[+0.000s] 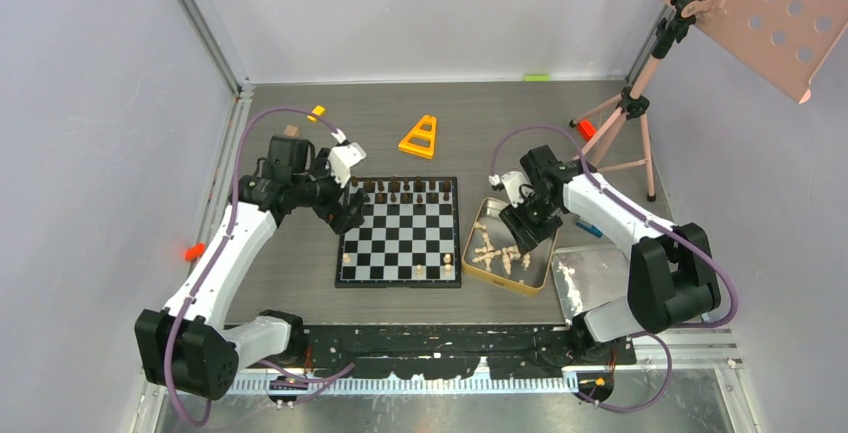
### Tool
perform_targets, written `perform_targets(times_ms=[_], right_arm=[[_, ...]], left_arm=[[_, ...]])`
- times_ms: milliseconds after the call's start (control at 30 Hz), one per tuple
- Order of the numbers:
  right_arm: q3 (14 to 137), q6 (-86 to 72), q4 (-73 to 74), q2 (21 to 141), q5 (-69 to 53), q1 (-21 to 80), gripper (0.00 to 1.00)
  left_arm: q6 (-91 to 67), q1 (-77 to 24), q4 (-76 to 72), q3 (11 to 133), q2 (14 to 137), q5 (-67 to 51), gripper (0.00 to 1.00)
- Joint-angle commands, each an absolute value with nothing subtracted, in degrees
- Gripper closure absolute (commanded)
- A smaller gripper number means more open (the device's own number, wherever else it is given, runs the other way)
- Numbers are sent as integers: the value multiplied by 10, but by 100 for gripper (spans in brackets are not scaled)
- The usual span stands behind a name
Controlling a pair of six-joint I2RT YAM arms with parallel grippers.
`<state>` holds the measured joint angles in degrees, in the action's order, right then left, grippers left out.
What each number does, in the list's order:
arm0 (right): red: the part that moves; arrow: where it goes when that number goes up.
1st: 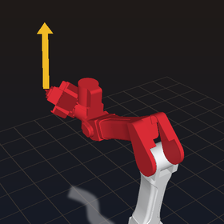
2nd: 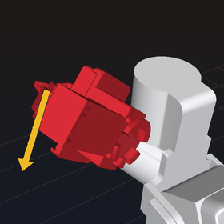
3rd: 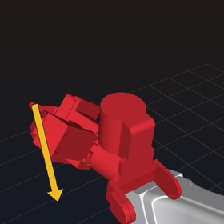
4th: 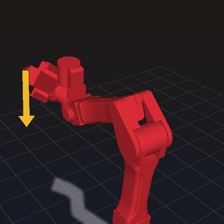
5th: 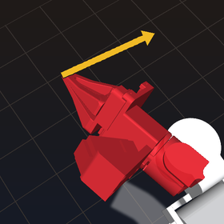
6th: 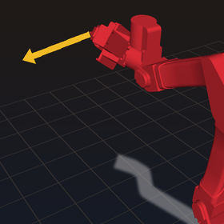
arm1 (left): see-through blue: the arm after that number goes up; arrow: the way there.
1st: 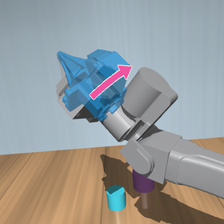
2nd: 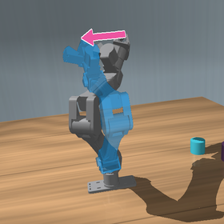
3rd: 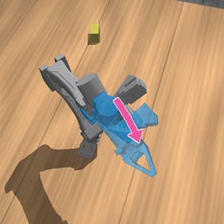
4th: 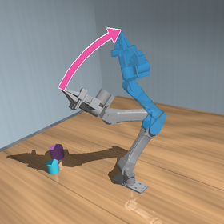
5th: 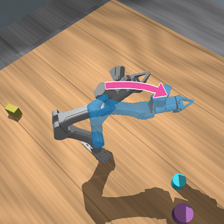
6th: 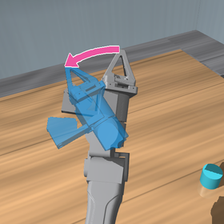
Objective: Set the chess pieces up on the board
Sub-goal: Pick up the chess piece from the storage box.
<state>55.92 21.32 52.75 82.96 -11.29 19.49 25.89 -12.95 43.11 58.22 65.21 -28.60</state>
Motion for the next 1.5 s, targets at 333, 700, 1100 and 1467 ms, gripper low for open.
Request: perform_targets(times_ms=[333,700,1100,1467], right_arm=[[562,184,530,898,-77,195,47],[574,183,518,942,-71,195,61],[649,224,573,901,-61,194,93],[721,270,632,868,-167,194,96]], left_arm=[[263,-126,413,597,655,-312,0],[265,-126,412,595,654,-310,0],[270,-127,403,593,657,-335,0],[193,-142,305,592,718,-493,1]])
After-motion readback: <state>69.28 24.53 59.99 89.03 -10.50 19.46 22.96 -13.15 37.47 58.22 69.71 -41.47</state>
